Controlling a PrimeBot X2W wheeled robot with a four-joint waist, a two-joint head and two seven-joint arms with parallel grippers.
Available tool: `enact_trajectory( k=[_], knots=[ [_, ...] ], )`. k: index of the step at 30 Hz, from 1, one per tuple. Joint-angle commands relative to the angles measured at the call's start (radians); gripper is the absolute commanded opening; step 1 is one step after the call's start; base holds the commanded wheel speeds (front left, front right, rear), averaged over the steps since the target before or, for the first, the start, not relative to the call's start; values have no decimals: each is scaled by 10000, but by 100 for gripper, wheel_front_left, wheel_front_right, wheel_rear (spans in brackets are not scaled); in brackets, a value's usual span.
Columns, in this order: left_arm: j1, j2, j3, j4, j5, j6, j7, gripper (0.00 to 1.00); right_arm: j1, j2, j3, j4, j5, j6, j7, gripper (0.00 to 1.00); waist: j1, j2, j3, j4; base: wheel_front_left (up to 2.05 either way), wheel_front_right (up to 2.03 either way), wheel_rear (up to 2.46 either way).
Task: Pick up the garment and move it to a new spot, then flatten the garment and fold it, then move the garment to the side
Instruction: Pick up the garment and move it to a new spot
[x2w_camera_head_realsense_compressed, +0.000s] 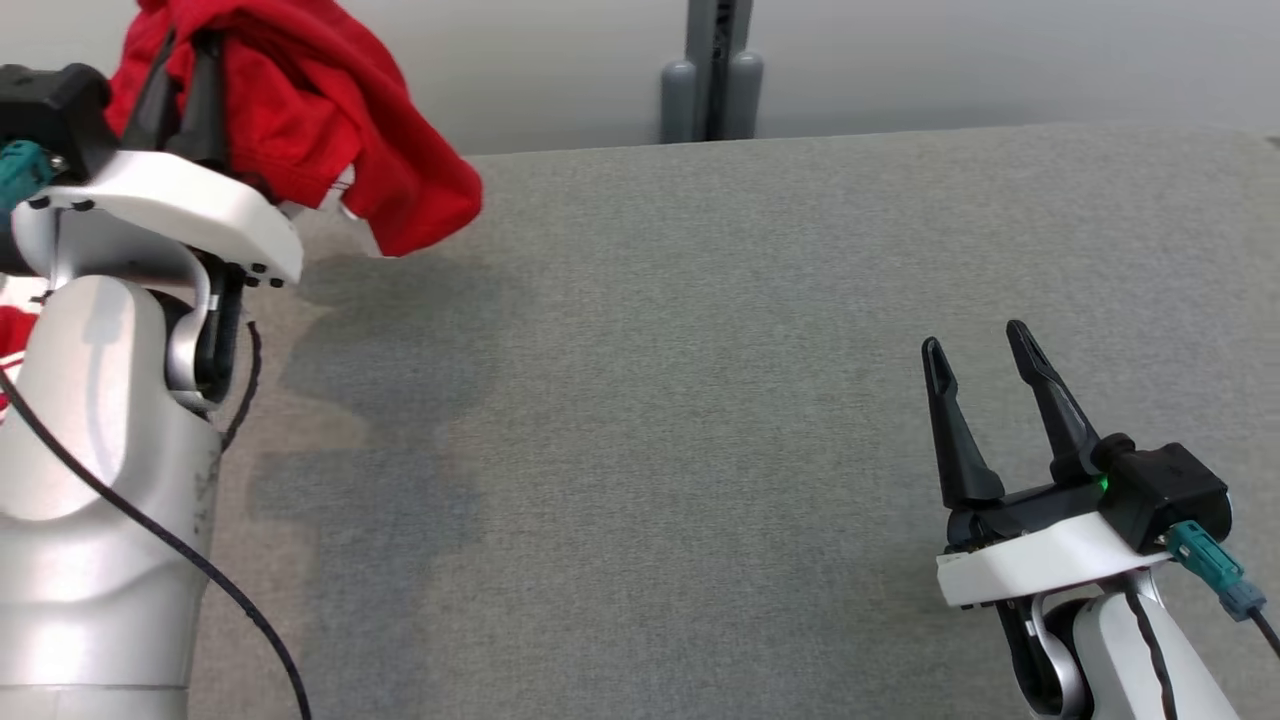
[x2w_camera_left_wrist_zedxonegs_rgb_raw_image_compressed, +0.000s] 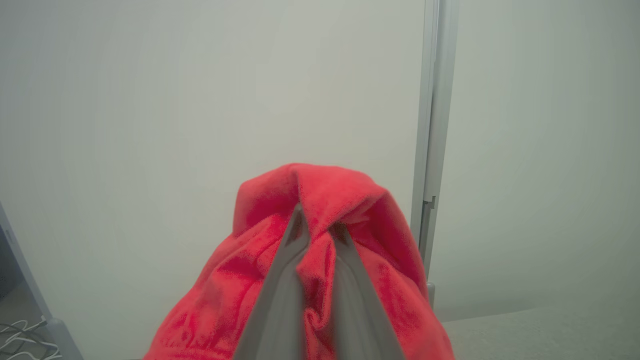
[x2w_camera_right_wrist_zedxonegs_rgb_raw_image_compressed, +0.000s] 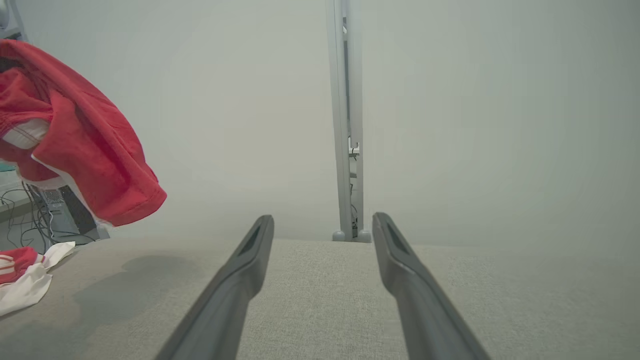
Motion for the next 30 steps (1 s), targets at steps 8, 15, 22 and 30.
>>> enact_trajectory(
  k=[8,15,22,30],
  knots=[
    [469,-649,-673,-1069,-43,19,712,0,62,72,-111,-85,67,15,-62,100,0,0,-141,-1212,0,0,0],
    [747,-1126,-1210,-1584,-237,-62,1014,0,-10,140,-144,-73,85,15,-62,100,0,0,-134,-1849,0,0,0],
    [1108,-1411,-1828,-1576,-363,-25,1125,0,8,183,-223,-116,120,15,-62,100,0,0,-6,-2070,0,0,0],
    [1792,-1504,-2719,-640,-18,5,960,0,-44,194,-270,-157,133,15,-62,100,0,0,216,-2010,0,0,0]
  ],
)
